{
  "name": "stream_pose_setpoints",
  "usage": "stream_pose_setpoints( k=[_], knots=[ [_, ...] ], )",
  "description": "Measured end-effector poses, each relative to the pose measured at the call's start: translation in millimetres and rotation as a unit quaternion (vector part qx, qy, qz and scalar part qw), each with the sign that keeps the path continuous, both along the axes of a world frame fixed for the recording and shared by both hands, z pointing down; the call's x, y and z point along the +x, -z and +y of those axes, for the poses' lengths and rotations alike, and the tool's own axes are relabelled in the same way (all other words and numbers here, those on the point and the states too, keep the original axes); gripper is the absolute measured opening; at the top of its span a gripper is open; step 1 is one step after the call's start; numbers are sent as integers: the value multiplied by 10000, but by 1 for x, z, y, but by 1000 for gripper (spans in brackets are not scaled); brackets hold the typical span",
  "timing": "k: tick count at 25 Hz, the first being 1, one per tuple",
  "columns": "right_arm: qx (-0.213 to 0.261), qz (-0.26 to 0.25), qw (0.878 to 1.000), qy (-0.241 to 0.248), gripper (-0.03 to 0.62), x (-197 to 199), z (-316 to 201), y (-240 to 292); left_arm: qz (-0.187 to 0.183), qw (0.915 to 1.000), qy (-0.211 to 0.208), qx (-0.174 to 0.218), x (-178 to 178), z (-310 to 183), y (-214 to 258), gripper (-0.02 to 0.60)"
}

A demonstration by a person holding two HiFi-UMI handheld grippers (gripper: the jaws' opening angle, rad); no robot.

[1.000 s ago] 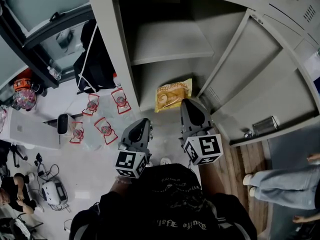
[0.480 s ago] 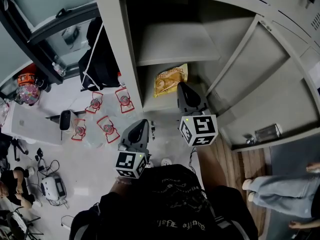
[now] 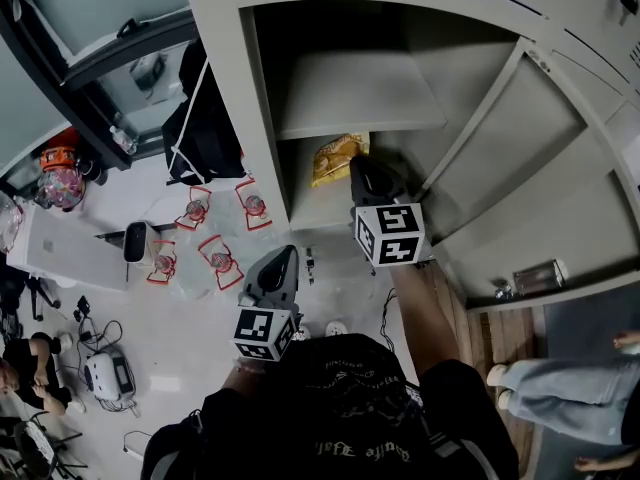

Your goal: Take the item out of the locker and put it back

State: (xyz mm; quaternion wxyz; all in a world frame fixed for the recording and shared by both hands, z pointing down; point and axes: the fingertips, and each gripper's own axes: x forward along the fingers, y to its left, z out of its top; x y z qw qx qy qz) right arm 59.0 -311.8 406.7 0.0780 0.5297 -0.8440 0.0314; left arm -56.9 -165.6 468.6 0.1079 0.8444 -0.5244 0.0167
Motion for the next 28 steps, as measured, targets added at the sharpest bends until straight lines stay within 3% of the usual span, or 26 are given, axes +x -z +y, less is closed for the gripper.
stream_pose_setpoints(
  k=[19, 24, 28],
  knots=[
    [-1053, 561, 9929, 14, 20, 9, -26, -47, 37, 9997, 181, -150, -5, -7, -12, 8],
    [-1131, 577, 9919, 28, 31, 9, -25, -51, 32, 9997, 170, -158, -3, -4, -13, 8],
    [-1030, 482, 9935, 41, 78, 8, -22, -44, 47, 9998, 131, -133, -1, -1, -10, 8]
  ],
)
